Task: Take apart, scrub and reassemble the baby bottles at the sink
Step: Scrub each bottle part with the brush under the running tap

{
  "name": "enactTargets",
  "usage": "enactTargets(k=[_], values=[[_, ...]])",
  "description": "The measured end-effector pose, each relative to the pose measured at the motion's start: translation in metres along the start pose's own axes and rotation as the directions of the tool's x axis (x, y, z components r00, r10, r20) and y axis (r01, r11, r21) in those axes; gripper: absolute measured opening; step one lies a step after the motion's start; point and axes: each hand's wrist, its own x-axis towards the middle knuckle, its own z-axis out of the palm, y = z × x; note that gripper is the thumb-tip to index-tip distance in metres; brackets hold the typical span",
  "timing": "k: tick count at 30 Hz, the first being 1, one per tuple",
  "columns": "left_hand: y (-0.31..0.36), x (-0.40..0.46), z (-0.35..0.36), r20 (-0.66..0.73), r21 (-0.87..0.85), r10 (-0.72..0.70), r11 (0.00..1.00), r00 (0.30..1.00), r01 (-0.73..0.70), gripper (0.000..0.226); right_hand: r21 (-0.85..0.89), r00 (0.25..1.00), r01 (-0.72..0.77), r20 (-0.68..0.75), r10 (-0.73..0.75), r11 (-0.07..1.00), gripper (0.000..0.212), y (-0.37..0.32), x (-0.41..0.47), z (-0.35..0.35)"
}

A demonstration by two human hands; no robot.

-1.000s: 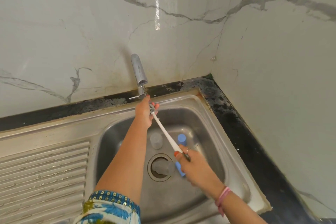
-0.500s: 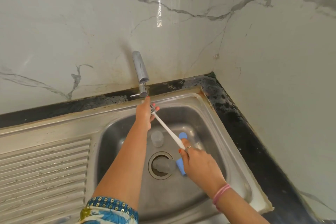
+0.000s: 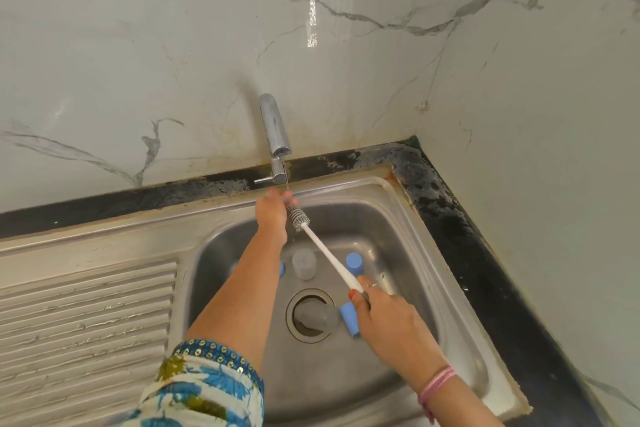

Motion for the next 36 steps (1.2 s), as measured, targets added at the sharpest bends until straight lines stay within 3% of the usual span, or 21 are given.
enactTargets(k=[2,8,10,14,19,22,25,28,31,36], values=[[0.011,0.008,0.001,-0.006,0.022,0.006,1.000,1.000,-0.006,0.024,-0.102,0.998,0.015,-0.062,-0.022,0.995,0.032,0.004,-0.002,0.003],[0.022,0.010,0.000,0.124,-0.114,-0.146,0.980,0.981,0.160,0.019,0.036,0.997,-0.069,-0.041,0.070,0.997,0.025,0.023,0.011,0.002],[0.018,0.007,-0.003,0.161,-0.104,-0.117,0.985,0.980,0.135,0.021,0.069,0.996,-0.075,-0.036,0.078,0.995,0.020,0.027,0.014,0.005],[0.015,0.001,-0.007,0.295,0.128,0.011,0.991,0.955,-0.050,0.065,0.112,0.993,-0.109,-0.027,0.112,0.988,0.019,0.030,0.018,0.007],[0.028,-0.004,-0.015,0.351,0.495,0.024,0.844,0.936,-0.207,0.077,0.050,0.996,-0.090,-0.019,0.091,0.995,0.025,0.021,0.023,0.007],[0.038,-0.007,-0.018,0.359,0.611,0.009,0.754,0.933,-0.242,0.062,0.009,0.998,-0.057,-0.009,0.057,0.998,0.028,0.013,0.024,0.001],[0.041,-0.021,-0.019,0.343,0.646,0.042,0.715,0.938,-0.268,0.014,-0.048,1.000,-0.012,-0.015,0.012,0.999,0.032,0.006,0.020,-0.006],[0.036,-0.035,-0.028,0.353,0.630,0.086,0.714,0.932,-0.305,0.020,-0.139,0.998,0.037,-0.036,-0.043,0.990,0.030,0.001,0.013,-0.013],[0.036,-0.047,-0.045,0.364,0.633,0.176,0.674,0.915,-0.381,0.007,-0.206,0.995,0.085,-0.032,-0.094,0.975,0.030,-0.004,0.004,-0.018],[0.039,-0.071,-0.078,0.238,0.531,0.336,0.740,0.911,-0.412,0.019,-0.284,0.979,0.172,-0.056,-0.196,0.943,0.042,-0.014,-0.010,-0.023]])
